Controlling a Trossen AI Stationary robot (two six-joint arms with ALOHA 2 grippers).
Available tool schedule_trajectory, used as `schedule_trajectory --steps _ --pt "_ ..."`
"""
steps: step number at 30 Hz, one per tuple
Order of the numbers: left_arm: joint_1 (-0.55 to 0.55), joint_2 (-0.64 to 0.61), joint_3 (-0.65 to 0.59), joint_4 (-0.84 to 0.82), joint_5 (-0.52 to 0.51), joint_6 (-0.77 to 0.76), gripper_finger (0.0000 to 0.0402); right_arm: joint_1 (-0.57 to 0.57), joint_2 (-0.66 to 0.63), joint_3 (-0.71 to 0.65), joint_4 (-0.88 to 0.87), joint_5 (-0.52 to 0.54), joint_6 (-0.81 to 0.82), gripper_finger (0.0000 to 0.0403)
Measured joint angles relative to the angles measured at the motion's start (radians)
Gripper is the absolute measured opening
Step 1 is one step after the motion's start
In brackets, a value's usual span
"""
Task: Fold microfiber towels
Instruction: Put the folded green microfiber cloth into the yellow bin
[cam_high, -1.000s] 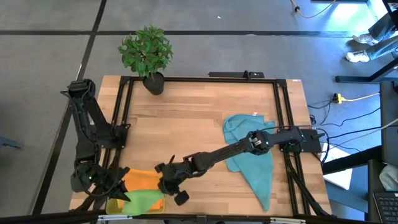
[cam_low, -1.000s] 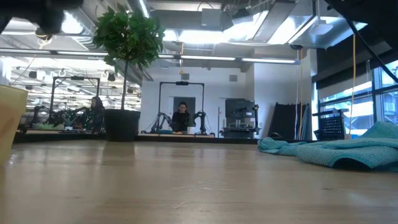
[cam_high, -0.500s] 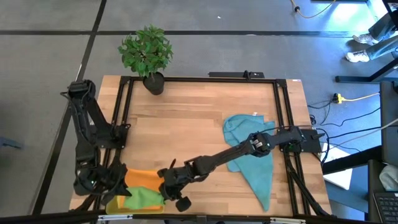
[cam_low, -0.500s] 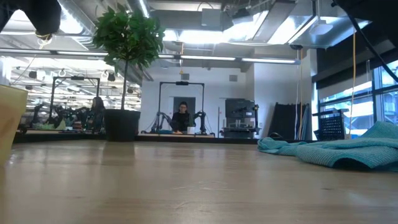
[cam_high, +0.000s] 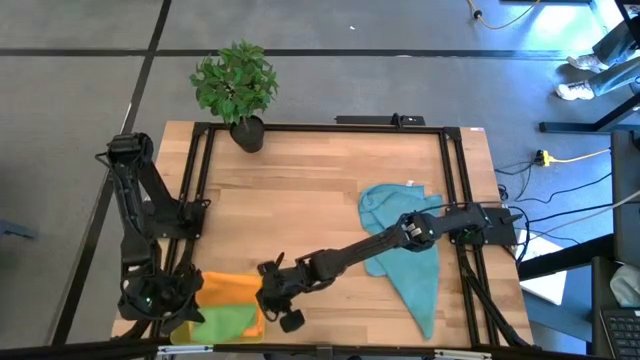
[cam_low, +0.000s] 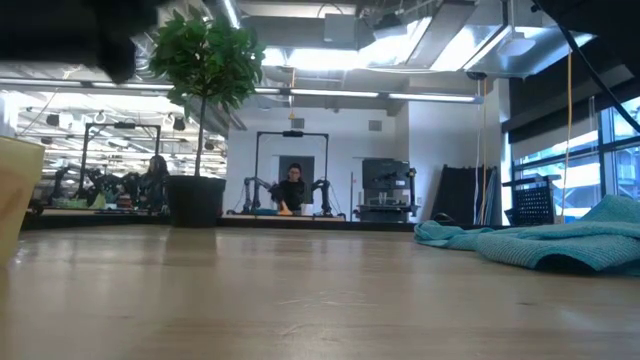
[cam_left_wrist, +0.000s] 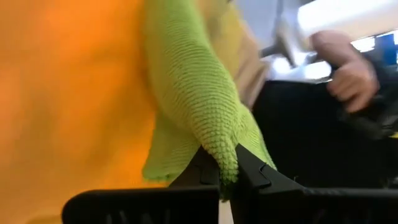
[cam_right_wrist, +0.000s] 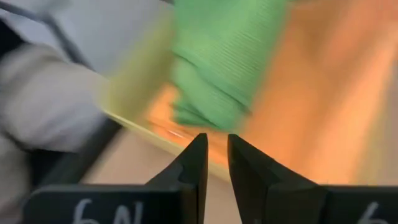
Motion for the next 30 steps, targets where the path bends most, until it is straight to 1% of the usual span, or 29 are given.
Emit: schedule_trajectory --steps 2,6,10,14,18,22,24,27,30 --pt "0.0 0.0 0.001 -0.083 0.033 -0.057 0.0 -0.008 -0.002 0.0 -0.032 0.053 -0.006 0.0064" --pt "0.006 -0.001 0.001 -0.242 0.071 -0.181 0.0 -0.022 -0.004 0.0 -0.043 0.057 -0.005 0.0064" --pt "0.002 -0.001 0.0 -0.322 0.086 -0.209 0.0001 -0.029 -0.004 0.0 -0.046 0.055 -0.005 0.0064" --pt "0.008 -0.001 0.0 -0.376 0.092 -0.178 0.002 -0.031 -0.004 0.001 -0.047 0.055 -0.005 0.0065" --pt "0.03 -0.001 0.0 -0.382 0.1 -0.09 0.0059 -0.032 -0.005 0.008 -0.051 0.055 -0.002 0.0065" --pt "0.066 -0.001 0.0 -0.383 0.15 -0.026 0.01 -0.031 -0.006 0.008 -0.053 0.055 -0.003 0.0065" --pt "0.081 -0.004 0.0 -0.384 0.196 -0.013 0.0114 -0.031 -0.006 0.008 -0.052 0.055 -0.003 0.0065" --pt "0.108 -0.027 0.0 -0.388 0.252 -0.004 0.0125 -0.031 -0.006 0.008 -0.054 0.055 -0.002 0.0065" --pt "0.125 -0.068 0.0 -0.405 0.267 0.003 0.0127 -0.032 -0.006 0.008 -0.056 0.055 0.001 0.0065"
